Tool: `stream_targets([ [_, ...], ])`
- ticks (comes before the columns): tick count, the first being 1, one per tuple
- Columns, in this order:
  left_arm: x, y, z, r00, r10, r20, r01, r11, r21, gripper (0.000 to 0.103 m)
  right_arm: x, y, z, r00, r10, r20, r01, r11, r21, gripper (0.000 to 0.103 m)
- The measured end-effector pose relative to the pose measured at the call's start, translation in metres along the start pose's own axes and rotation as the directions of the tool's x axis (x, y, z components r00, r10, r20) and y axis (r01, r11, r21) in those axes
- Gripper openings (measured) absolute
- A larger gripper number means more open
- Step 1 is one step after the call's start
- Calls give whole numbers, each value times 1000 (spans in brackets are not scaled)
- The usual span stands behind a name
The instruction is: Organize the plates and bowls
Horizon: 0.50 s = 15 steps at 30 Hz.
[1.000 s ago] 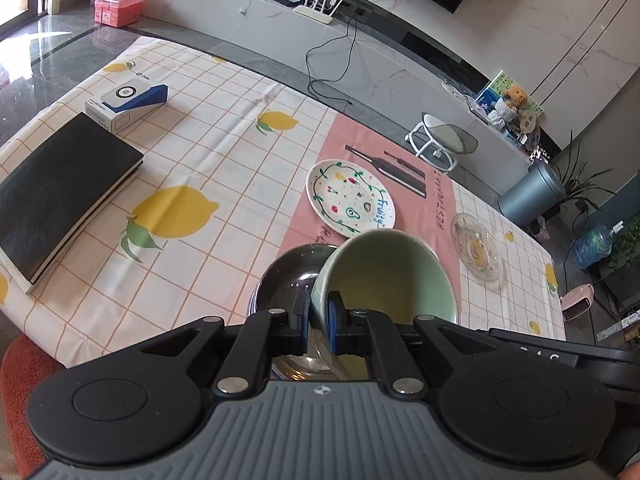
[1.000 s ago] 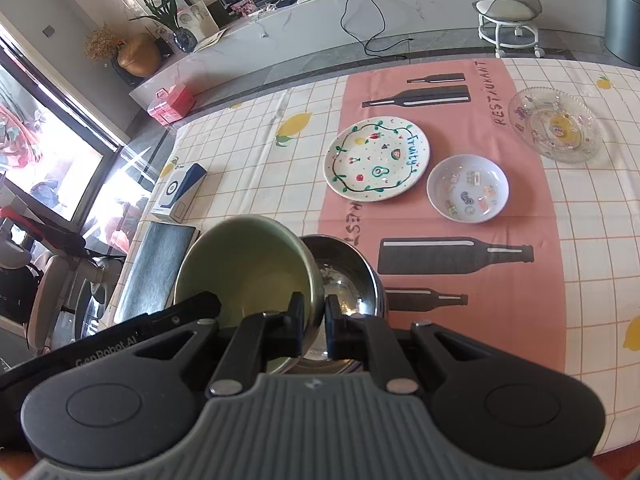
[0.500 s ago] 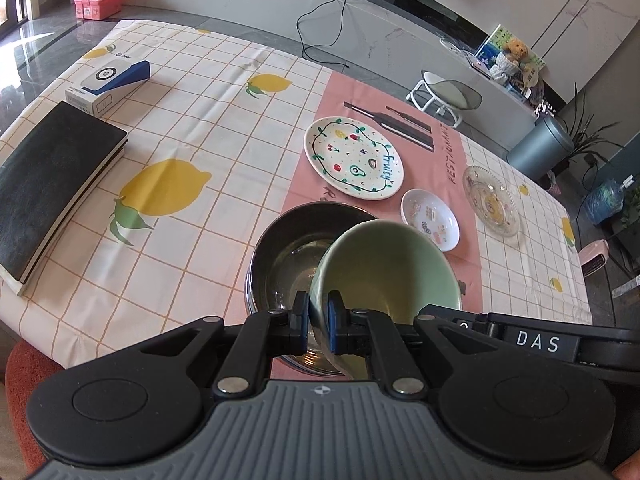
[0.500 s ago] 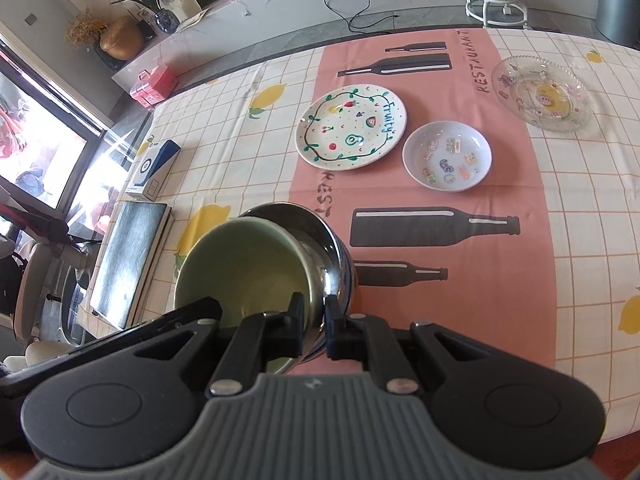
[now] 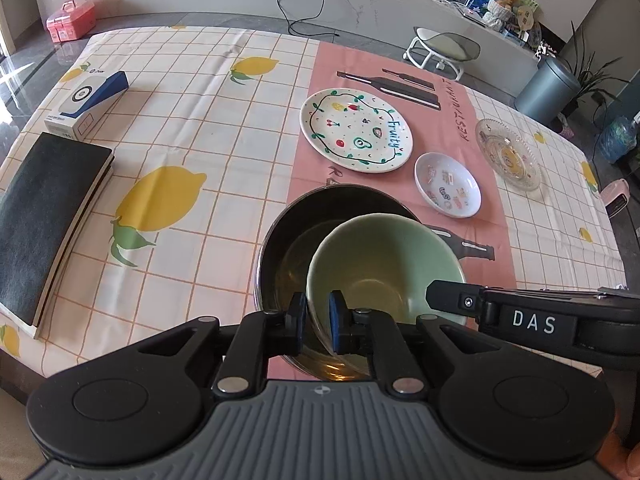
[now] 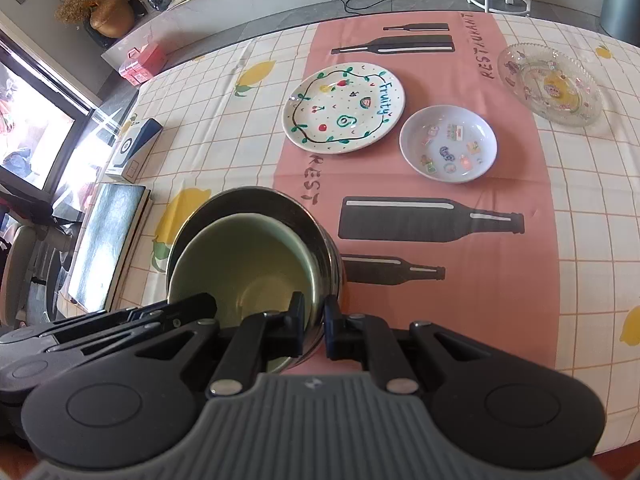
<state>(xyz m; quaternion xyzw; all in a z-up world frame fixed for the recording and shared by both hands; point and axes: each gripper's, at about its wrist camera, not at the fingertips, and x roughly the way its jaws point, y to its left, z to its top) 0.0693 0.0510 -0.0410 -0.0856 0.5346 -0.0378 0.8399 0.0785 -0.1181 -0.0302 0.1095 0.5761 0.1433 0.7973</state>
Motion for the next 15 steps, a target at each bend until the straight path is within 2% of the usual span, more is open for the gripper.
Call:
stream_targets([
  [4, -6, 1, 3, 999, -32, 15, 32, 999, 9, 16, 2, 9, 3, 999, -45, 19, 46, 997, -63, 11],
  [10, -14, 4, 9, 998, -47, 42, 47, 999, 4, 19, 5, 21, 3, 995, -90, 36, 94, 986, -139, 8],
  [15, -21, 13, 8, 993, -66, 95, 69, 997, -33, 31, 7, 28, 3, 991, -123, 53, 132, 970, -203, 7],
])
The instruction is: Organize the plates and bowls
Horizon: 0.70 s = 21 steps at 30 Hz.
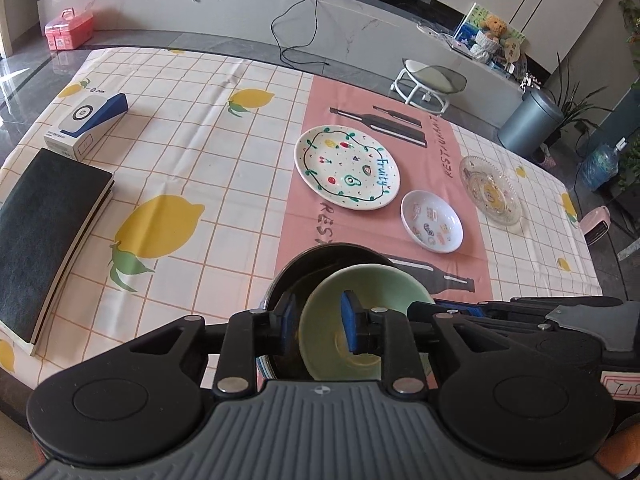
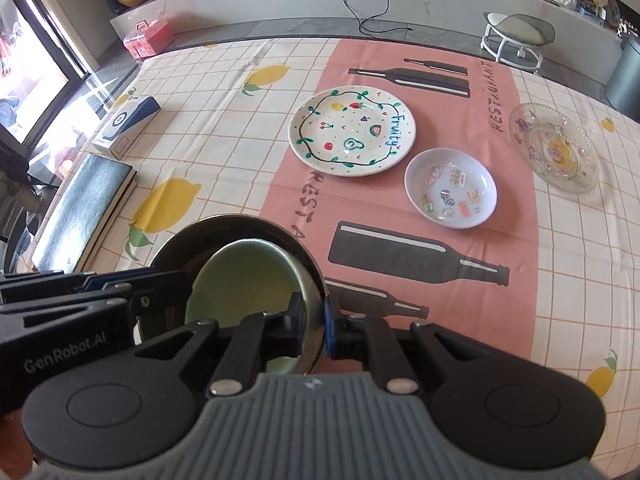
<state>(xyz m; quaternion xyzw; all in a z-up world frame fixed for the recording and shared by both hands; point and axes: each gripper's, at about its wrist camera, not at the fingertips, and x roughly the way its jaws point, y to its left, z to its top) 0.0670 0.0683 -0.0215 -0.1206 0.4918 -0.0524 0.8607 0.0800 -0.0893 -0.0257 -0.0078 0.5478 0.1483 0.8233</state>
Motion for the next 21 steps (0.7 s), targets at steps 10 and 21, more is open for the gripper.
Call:
stream_targets([
  [10, -2, 29, -5, 999, -4, 38, 8, 994, -110, 46, 1, -8, 6, 1000, 30, -9, -29, 999, 39, 10],
  [21, -1, 46, -24, 998, -36, 58, 46, 982, -182, 10, -15, -13, 5, 998, 46, 49, -48, 998, 48, 10],
])
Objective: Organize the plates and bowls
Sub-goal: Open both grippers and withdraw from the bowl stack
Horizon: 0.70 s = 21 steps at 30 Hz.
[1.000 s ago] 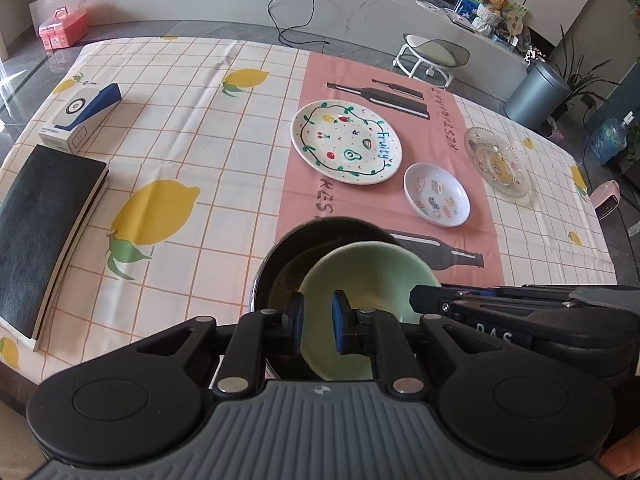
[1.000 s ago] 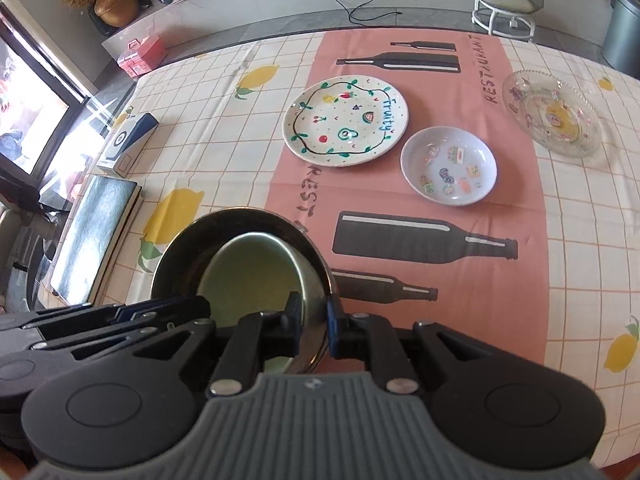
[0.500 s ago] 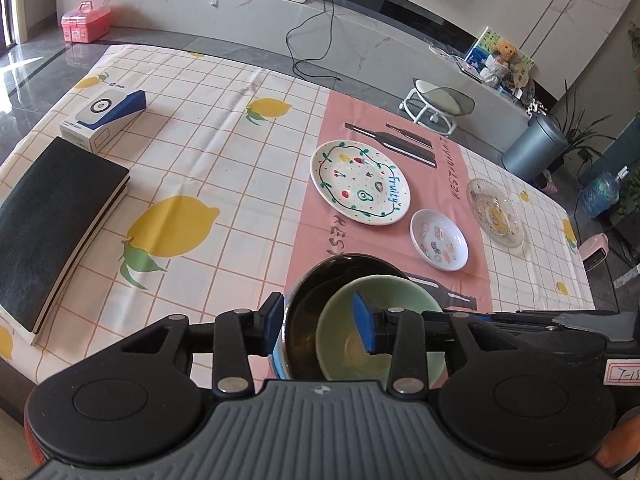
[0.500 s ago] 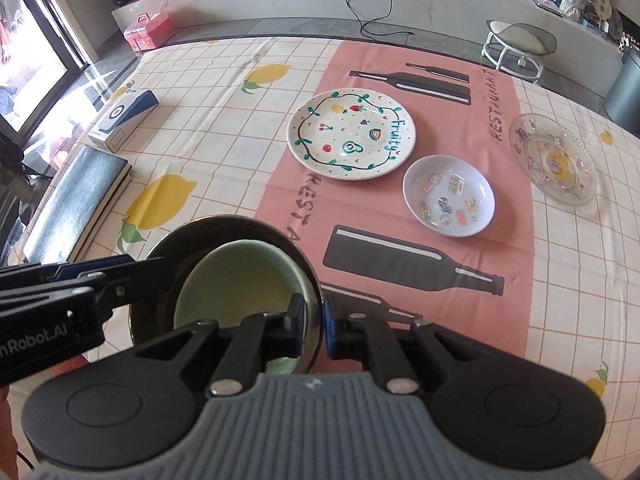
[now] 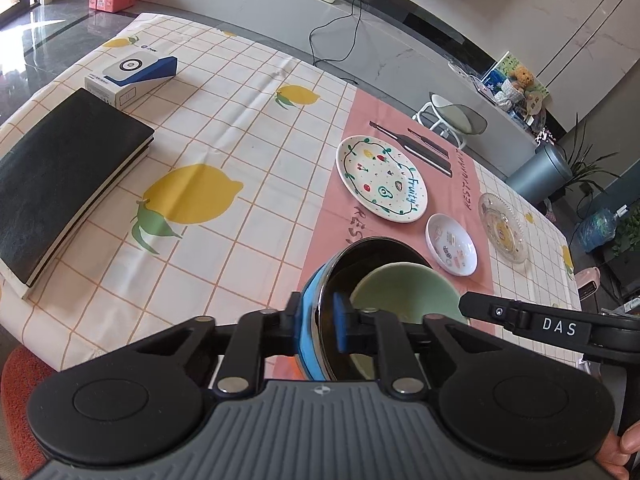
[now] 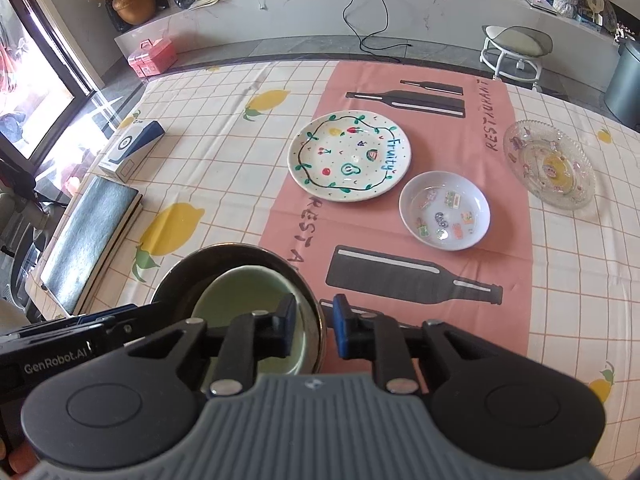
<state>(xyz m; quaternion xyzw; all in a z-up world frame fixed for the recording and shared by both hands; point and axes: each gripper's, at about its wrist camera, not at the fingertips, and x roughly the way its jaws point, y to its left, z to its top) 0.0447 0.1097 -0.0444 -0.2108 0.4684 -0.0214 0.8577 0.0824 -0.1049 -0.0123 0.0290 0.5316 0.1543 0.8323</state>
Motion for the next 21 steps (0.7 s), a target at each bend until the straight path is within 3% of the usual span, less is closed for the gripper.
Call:
stream_targets([
  [4, 1, -1, 0, 1000, 1, -1, -1, 1000, 14, 5, 2, 1, -4, 1000, 13, 3, -13, 1000, 2, 0],
  [9, 3, -2, -2, 1000, 10, 0, -10, 1000, 27, 5, 10, 6, -8, 1000, -17, -5, 17, 999, -27, 0],
  [15, 3, -1, -1, 1000, 11, -10, -10, 1000, 17, 5, 17, 15, -12, 1000, -10, -15, 9, 998, -67, 0],
  [17, 3, -1, 0, 1000, 11, -11, -10, 1000, 15, 5, 16, 15, -12, 1000, -2, -21, 0, 998, -65, 5],
  [21, -2, -3, 2, 1000, 15, 21, -16, 1000, 15, 7, 5, 13, -12, 1000, 17, 10, -17, 998, -56, 6],
])
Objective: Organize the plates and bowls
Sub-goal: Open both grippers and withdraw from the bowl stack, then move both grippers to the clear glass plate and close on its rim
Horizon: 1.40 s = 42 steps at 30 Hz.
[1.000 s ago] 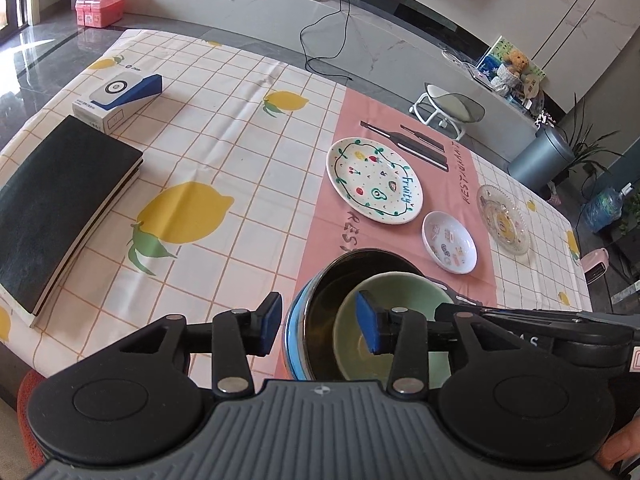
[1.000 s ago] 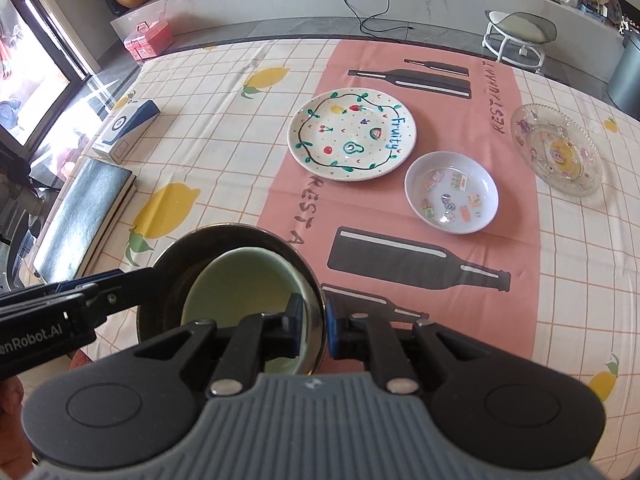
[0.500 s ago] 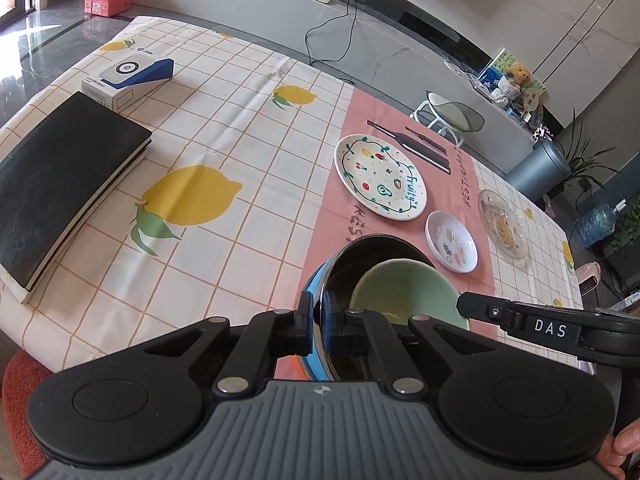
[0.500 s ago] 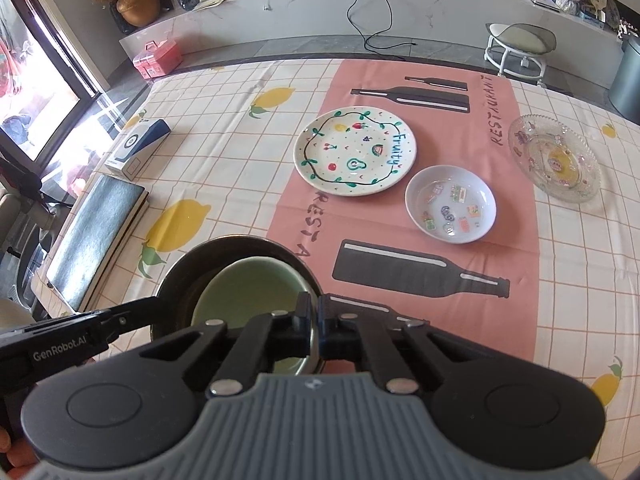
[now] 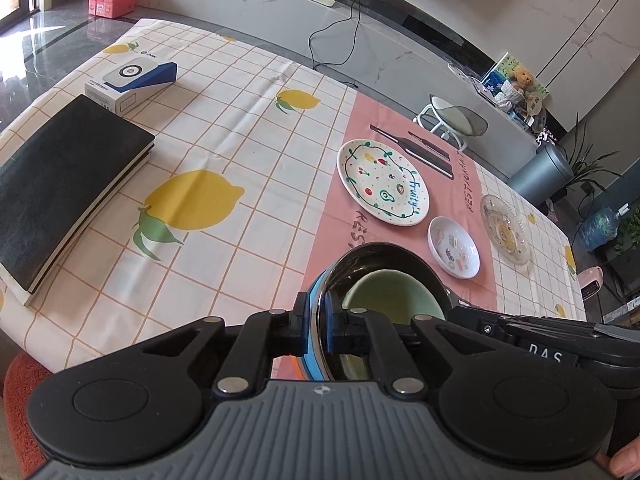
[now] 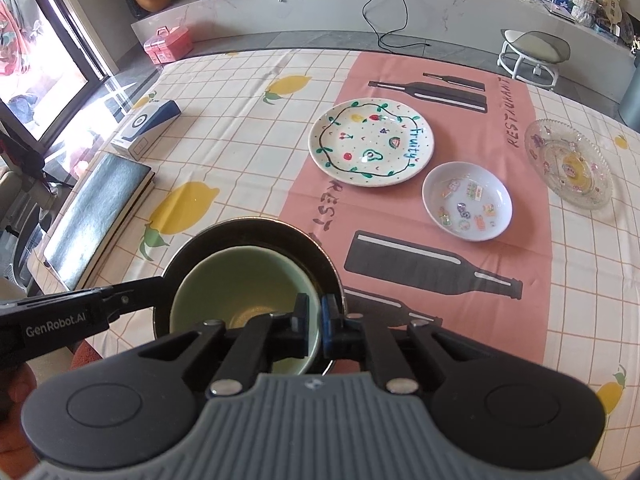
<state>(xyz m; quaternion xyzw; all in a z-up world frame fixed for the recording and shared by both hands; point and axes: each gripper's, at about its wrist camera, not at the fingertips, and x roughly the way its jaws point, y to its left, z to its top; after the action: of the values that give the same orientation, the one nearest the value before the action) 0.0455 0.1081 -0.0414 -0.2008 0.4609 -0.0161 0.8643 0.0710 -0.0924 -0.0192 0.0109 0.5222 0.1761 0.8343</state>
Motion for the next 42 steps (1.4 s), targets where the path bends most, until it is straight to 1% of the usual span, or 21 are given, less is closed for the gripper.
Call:
stream_targets([
  [2, -5, -4, 1, 1000, 7, 24, -8, 1000, 14, 9, -8, -1, 0, 1000, 5, 22, -5, 1000, 2, 10],
  [4, -11, -10, 1, 999, 7, 53, -8, 999, 31, 12, -17, -3, 0, 999, 9, 48, -9, 1000, 5, 20],
  [7, -22, -21, 0, 995, -16, 96, 9, 998, 66, 13, -28, -6, -1, 996, -7, 92, 7, 1000, 2, 24],
  [10, -33, -37, -3, 989, -65, 136, 50, 993, 108, 13, -40, -13, -5, 990, -21, 139, 20, 1000, 12, 29],
  [12, -37, -48, -6, 984, -100, 149, 81, 988, 130, 14, -46, -18, -9, 986, -37, 162, 34, 999, 21, 30],
  [14, -40, -61, -10, 977, -142, 158, 117, 981, 155, 14, -50, -24, -14, 982, -51, 181, 47, 998, 31, 32],
  [15, -41, -67, -12, 974, -160, 161, 133, 977, 167, 14, -52, -28, -18, 981, -60, 186, 54, 998, 39, 35],
  [16, -40, -73, -14, 971, -176, 163, 147, 973, 178, 14, -53, -33, -21, 979, -68, 190, 60, 997, 47, 38],
  [19, -35, -89, -23, 963, -215, 164, 180, 962, 207, 15, -58, -47, -33, 974, -88, 208, 74, 994, 75, 42],
  [21, -30, -98, -28, 962, -224, 158, 187, 958, 218, 15, -61, -58, -43, 969, -107, 225, 84, 991, 107, 47],
  [23, -23, -107, -35, 961, -236, 142, 200, 953, 227, 15, -64, -71, -55, 960, -130, 247, 97, 985, 140, 49],
  [27, -10, -123, -48, 958, -265, 108, 230, 938, 259, 15, -70, -98, -80, 933, -172, 317, 103, 969, 223, 52],
  [30, 0, -136, -60, 956, -279, 90, 244, 927, 284, 18, -68, -116, -100, 912, -204, 357, 106, 956, 275, 59],
  [34, 12, -146, -72, 954, -286, 86, 251, 924, 287, 22, -62, -135, -123, 885, -229, 405, 104, 946, 309, 61],
  [35, 16, -148, -74, 955, -284, 87, 250, 925, 285, 23, -61, -139, -127, 884, -230, 407, 102, 944, 314, 61],
  [39, 28, -155, -77, 956, -278, 92, 244, 931, 270, 27, -56, -149, -133, 894, -197, 403, 67, 947, 313, 61],
  [42, 35, -163, -75, 959, -270, 87, 237, 931, 277, 31, -54, -154, -132, 903, -190, 386, 61, 945, 320, 61],
])
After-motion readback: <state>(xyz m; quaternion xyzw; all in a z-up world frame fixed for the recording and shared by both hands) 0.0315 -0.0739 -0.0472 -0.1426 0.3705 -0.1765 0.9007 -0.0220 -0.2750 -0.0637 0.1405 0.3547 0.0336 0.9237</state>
